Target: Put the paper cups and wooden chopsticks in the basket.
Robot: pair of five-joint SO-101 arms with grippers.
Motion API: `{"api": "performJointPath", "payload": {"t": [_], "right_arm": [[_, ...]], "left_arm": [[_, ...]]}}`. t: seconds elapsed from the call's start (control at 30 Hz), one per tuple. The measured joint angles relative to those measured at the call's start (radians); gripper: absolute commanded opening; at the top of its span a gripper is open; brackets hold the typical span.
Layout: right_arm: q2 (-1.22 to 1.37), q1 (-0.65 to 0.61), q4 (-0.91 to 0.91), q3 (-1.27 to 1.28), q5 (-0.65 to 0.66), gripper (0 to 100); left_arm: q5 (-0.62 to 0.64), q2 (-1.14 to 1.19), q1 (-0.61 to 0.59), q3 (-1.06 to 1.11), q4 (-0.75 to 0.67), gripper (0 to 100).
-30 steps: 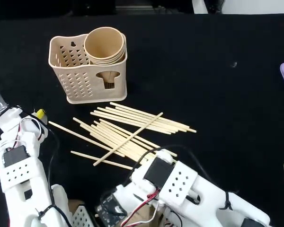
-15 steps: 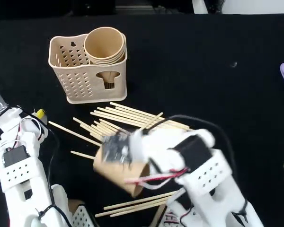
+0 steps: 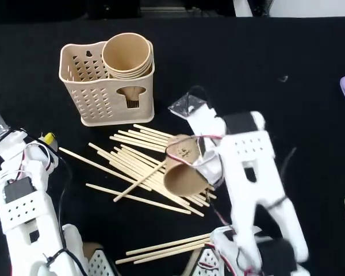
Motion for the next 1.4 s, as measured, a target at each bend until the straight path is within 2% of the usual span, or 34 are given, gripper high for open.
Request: {"api": "performJointPath", "payload": {"t": [0.13,0.3,0.53,0.73,0.97,1.03,1.1,1.2,1.4], "right_arm": [[0.031,0.003,-0.072,-0.035,-0.014,2.8],[0.046,0.003,-0.175,-0.04,-0.06,13.3],[0.046,-0.009,-0.331,-0.025,-0.068,1.1],[0.046,-0.017,-0.434,0.011,-0.071,1.1],[-0.029,-0.017,-0.364,0.011,-0.071,1.7],[-0.08,-0.017,-0.338,0.023,-0.071,6.0],[-0.115,-0.017,-0.341,0.071,-0.071,15.4],[-0.129,-0.028,-0.419,0.16,-0.057,26.4],[-0.161,-0.029,-0.618,0.336,0.192,28.3]], "left_arm": [[0.0,0.0,0.0,0.0,0.0,24],[0.0,0.0,0.0,0.0,0.0,24],[0.0,0.0,0.0,0.0,0.0,24],[0.0,0.0,0.0,0.0,0.0,24],[0.0,0.0,0.0,0.0,0.0,24],[0.0,0.0,0.0,0.0,0.0,24],[0.0,0.0,0.0,0.0,0.0,24],[0.0,0.0,0.0,0.0,0.0,24],[0.0,0.0,0.0,0.0,0.0,24]]}}
